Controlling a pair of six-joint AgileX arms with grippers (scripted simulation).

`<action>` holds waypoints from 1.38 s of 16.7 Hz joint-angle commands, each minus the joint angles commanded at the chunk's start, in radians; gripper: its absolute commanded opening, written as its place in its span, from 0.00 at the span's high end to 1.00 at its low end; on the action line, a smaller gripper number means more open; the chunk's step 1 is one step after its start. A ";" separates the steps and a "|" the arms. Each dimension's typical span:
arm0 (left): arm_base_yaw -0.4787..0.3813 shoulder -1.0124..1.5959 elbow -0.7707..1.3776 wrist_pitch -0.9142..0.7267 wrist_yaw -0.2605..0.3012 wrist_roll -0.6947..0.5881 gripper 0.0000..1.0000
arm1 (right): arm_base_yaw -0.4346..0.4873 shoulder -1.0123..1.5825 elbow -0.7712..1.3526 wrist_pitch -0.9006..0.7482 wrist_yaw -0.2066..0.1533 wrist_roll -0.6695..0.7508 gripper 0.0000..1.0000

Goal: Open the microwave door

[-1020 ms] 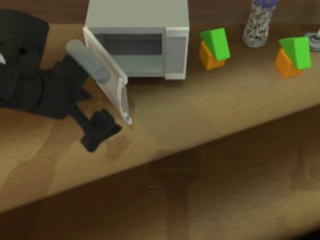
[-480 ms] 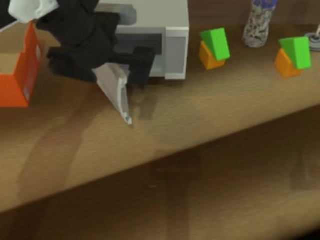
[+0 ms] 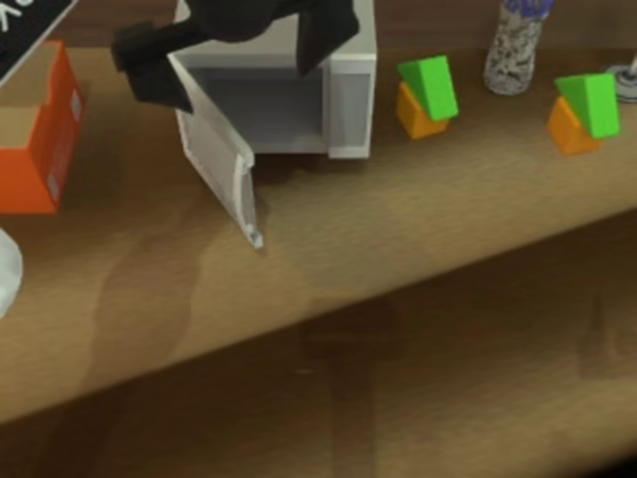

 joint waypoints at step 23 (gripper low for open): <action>-0.022 0.119 0.083 -0.054 -0.132 -0.249 0.00 | 0.000 0.000 0.000 0.000 0.000 0.000 0.00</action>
